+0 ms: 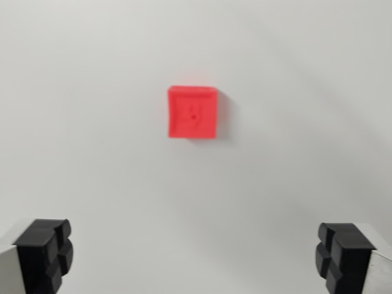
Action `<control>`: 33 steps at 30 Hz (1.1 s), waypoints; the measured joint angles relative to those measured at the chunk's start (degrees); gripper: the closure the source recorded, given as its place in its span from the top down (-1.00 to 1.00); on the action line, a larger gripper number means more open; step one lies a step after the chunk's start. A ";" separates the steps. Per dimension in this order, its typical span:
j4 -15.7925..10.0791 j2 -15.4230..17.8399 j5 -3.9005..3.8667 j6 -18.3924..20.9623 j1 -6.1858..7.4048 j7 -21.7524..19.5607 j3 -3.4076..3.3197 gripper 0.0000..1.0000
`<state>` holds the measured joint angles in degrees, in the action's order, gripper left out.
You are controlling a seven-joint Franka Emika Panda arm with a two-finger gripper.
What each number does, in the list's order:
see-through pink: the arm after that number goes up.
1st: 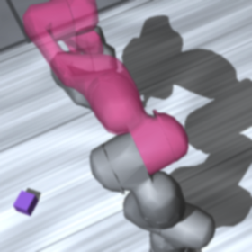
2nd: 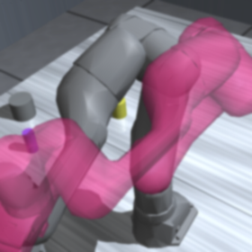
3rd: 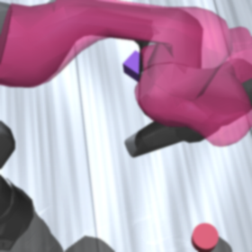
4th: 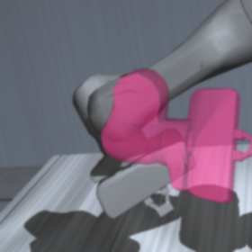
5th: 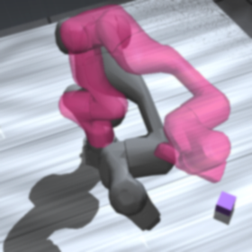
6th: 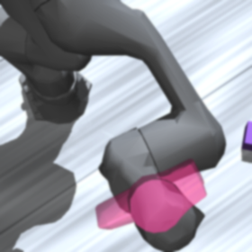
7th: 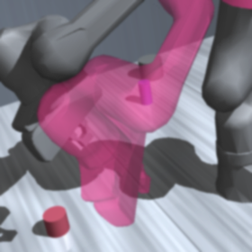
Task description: Destack cube
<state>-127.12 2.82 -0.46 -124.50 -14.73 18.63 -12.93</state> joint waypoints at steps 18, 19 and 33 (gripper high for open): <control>1.31 0.82 -0.20 2.35 0.00 -0.19 0.05 1.00; 1.30 0.80 -0.20 2.35 0.00 -0.19 0.05 1.00; 1.28 0.77 -0.20 2.35 0.00 -0.19 0.05 1.00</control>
<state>-125.84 3.59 -0.66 -122.15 -14.73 18.45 -12.88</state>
